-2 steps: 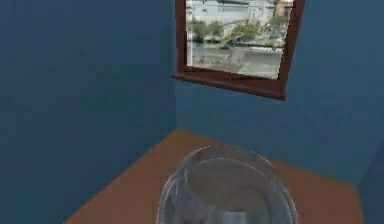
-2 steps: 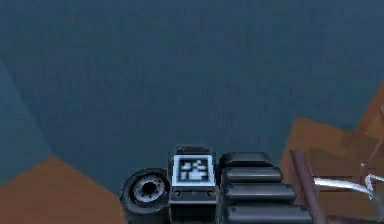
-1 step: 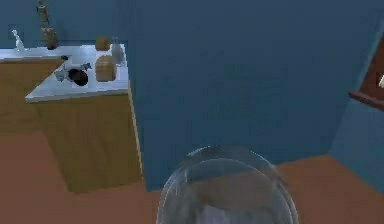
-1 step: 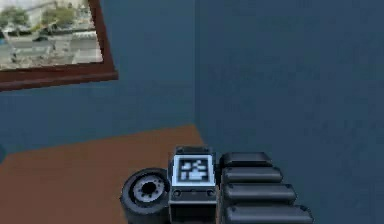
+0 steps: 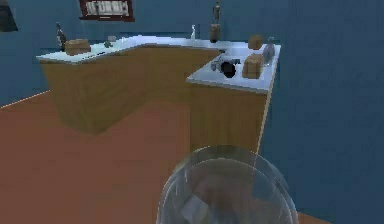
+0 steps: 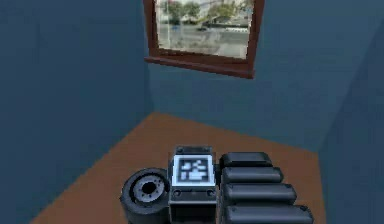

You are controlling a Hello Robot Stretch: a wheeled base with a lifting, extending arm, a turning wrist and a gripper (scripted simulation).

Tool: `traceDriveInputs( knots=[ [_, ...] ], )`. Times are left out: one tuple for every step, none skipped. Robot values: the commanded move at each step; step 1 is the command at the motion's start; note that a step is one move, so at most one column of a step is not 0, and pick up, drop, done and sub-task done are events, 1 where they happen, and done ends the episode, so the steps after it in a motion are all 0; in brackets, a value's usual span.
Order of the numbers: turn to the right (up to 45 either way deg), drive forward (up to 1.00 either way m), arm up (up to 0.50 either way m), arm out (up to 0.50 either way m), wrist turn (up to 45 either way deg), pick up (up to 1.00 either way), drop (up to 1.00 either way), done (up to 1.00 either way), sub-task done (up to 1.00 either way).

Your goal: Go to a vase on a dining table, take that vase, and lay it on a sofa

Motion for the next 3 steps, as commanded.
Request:
traceDriveInputs(
  knots=[
    [0.0,0.65,0.00,0.00,0.0,0.00,0.00,0.00,0.00],
    [-45.0,0.00,0.00,0.00,0.0,0.00,0.00,0.00,0.00],
    [-21.0,0.00,0.00,0.00,0.0,0.00,0.00,0.00,0.00]
  ],
)
